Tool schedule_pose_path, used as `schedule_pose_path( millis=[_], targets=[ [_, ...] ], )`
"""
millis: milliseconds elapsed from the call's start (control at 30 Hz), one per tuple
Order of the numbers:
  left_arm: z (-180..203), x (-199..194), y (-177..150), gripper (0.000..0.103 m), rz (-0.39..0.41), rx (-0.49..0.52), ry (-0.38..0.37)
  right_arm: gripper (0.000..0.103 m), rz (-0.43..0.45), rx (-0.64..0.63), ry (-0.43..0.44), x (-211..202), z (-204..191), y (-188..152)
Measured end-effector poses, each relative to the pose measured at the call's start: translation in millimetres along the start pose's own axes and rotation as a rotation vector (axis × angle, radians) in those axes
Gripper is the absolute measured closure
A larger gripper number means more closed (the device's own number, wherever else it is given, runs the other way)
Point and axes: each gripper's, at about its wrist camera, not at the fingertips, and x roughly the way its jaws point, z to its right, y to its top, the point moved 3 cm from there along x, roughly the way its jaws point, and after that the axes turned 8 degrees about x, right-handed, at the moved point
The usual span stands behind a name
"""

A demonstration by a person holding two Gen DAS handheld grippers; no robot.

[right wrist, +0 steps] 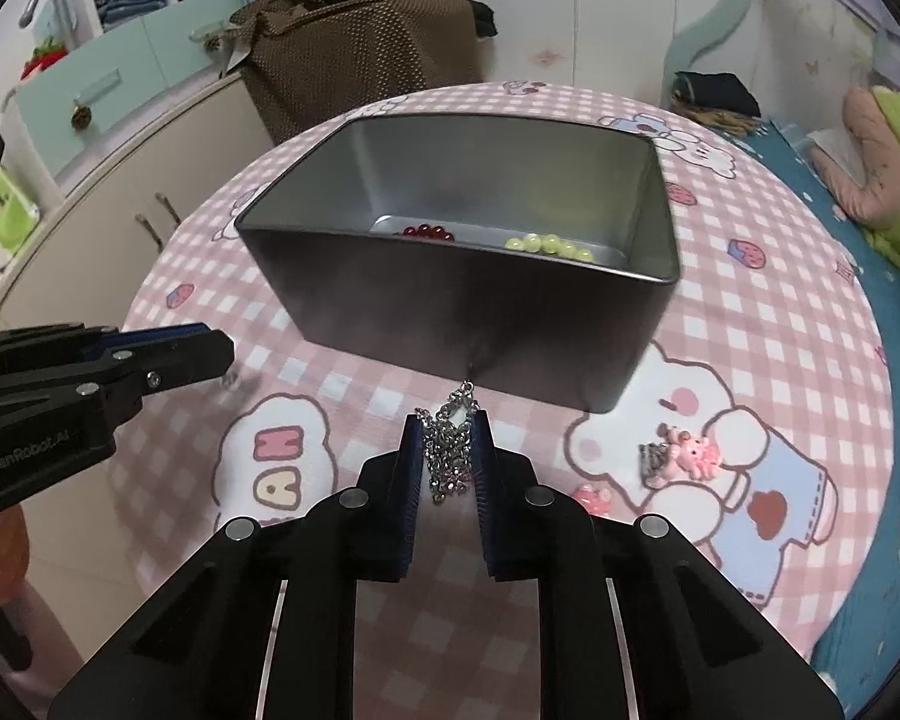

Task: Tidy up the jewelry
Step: 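Grasp the gold-bow pearl earring with the left tool while the right tool grasps the silver chain, then carry the earring and silver chain into the tin and open both tools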

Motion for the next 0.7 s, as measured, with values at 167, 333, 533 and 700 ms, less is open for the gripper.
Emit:
schedule_pose_path(
  millis=[167,333,533,700],
  targets=[
    [5.6,-1.0,3.4,0.092,0.005,0.007,-0.01,0.086,0.021,0.011,0.006,-10.7,4.0,1.1],
    [10.1,-6.8,8.4,0.092,0.02,0.014,-0.015,0.086,0.054,0.017,0.015,-27.3,5.5,6.9],
    [17.5,-17.3,19.3,0.092,0.051,0.032,-0.02,0.086,0.11,0.014,0.022,-50.1,3.8,17.0],
    [25.4,-23.9,31.7,0.092,0.078,0.056,-0.029,0.086,0.149,0.016,0.02,-62.4,3.5,26.4]
  ],
)
